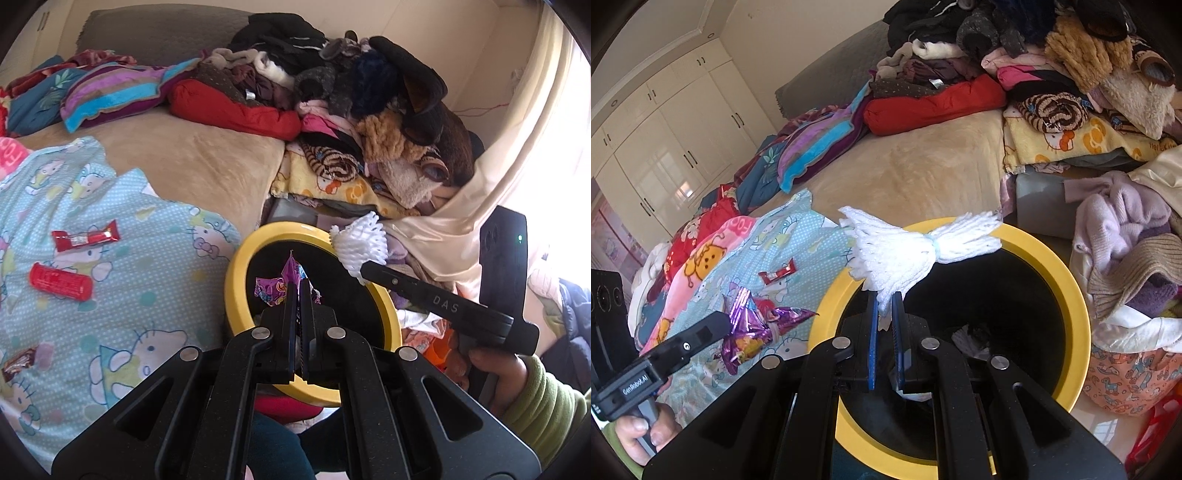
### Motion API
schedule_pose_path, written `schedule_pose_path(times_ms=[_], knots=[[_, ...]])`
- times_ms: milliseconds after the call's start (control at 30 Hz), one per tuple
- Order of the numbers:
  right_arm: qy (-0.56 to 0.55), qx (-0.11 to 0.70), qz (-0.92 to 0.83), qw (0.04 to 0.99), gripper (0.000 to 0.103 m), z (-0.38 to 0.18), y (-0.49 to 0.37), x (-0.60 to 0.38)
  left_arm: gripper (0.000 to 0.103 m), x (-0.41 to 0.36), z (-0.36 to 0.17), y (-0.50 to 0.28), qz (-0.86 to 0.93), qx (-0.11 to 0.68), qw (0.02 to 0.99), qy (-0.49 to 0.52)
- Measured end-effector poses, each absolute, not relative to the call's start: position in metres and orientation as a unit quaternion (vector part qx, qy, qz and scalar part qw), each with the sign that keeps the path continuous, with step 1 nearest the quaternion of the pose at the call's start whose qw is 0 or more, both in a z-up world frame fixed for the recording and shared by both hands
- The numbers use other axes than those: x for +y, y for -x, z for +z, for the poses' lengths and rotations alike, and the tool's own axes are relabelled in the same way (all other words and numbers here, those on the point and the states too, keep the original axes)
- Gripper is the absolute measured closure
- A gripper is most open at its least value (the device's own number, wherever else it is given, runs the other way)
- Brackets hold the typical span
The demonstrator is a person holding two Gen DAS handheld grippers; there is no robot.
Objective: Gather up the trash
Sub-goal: 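Carry both items over the yellow bin and open both tools to drop them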
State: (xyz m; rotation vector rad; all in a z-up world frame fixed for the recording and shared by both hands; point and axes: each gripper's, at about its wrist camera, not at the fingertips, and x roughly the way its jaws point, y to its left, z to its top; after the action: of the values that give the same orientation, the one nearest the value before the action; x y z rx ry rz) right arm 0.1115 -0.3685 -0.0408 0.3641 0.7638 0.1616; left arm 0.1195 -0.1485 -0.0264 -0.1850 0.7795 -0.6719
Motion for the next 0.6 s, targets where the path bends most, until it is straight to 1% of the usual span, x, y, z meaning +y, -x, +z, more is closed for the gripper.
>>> schedule_pose_path(times_ms=[600], knots=[[-0.193,0.379,0.079,0.902,0.095,-0.044,-0.114,-0.384,0.103,-0.188,-0.053,-0.123,-0.349,0.409,0.841,0.059]])
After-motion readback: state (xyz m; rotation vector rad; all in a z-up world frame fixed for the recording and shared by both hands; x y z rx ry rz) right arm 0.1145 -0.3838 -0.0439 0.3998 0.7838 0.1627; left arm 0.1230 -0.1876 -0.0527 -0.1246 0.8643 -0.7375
